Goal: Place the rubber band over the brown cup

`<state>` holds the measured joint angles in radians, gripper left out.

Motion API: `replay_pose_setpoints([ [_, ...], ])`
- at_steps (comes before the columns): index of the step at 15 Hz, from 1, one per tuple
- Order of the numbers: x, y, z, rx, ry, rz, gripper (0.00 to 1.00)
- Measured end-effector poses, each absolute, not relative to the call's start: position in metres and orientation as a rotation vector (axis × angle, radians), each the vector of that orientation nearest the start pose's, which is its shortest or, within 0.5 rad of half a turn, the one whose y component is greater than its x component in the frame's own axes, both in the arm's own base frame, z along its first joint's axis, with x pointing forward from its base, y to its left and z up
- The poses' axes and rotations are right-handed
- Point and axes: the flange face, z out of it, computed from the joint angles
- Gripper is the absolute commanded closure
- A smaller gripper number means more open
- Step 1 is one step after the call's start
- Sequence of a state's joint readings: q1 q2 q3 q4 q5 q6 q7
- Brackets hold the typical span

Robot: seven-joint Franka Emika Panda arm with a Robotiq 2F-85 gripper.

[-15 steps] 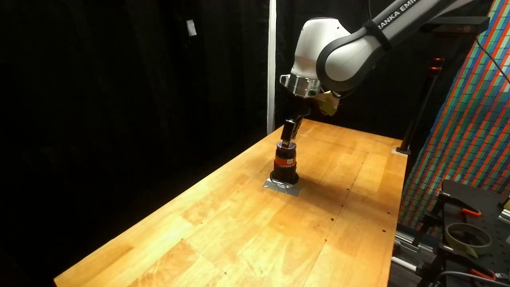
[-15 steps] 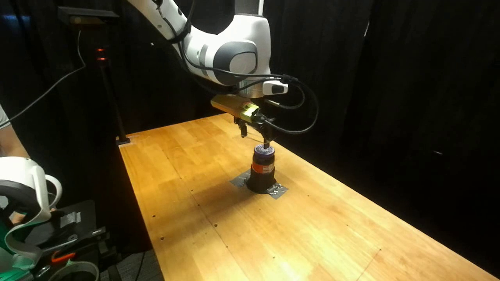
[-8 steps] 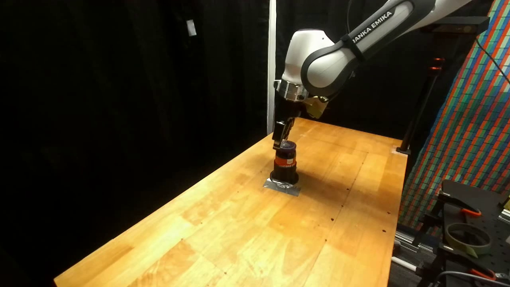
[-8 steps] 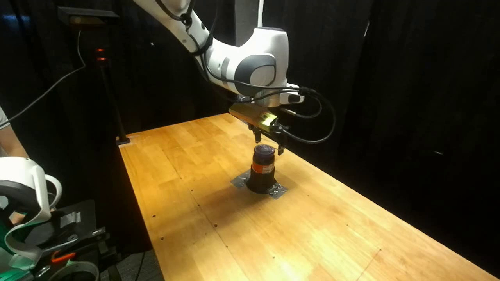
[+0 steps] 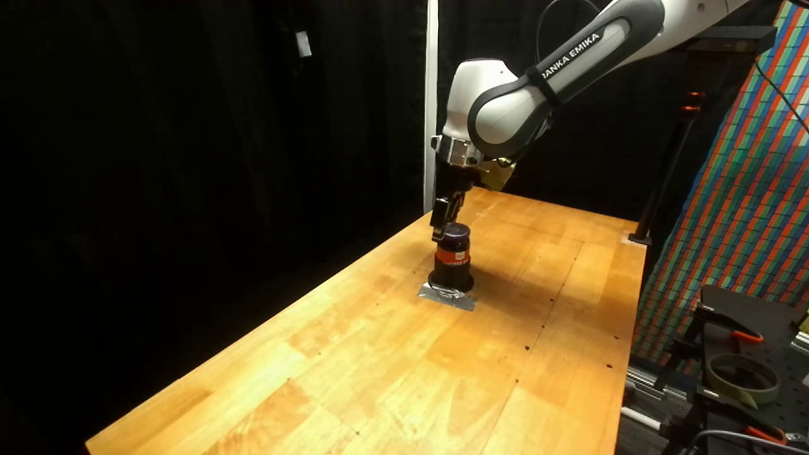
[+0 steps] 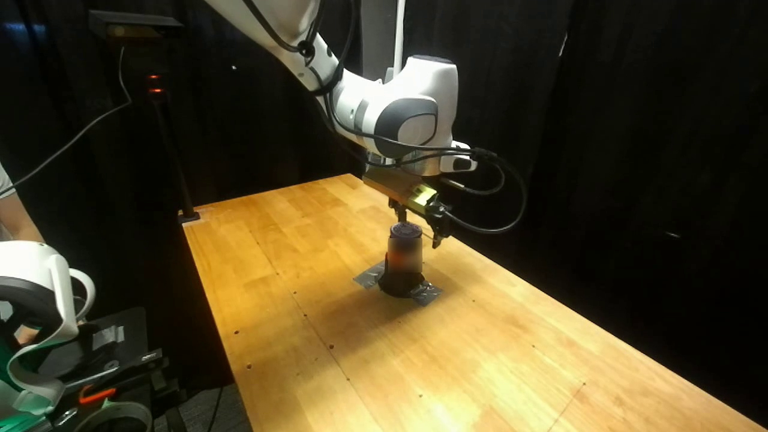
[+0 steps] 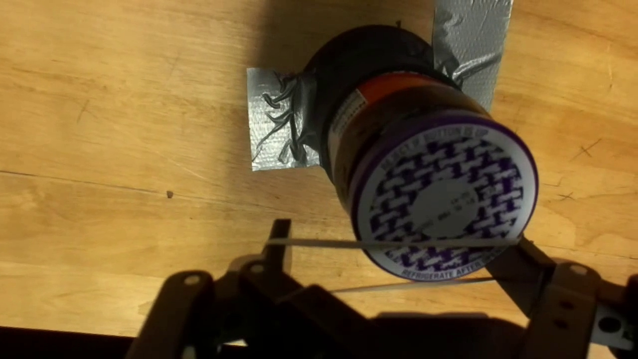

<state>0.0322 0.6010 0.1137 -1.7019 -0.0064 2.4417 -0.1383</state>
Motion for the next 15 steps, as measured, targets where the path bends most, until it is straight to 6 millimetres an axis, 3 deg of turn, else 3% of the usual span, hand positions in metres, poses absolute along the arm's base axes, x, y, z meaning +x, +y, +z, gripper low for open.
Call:
replay_pose_setpoints([
  [5,0.682,0.089,0.257,-3.031,-0.396,-0.143,0.0],
  [11,0.662,0.078,0.251,-3.005,-0.433,0.212,0.0],
  [15,0.655,0.072,0.251,-2.966,-0.462,0.32,0.0],
])
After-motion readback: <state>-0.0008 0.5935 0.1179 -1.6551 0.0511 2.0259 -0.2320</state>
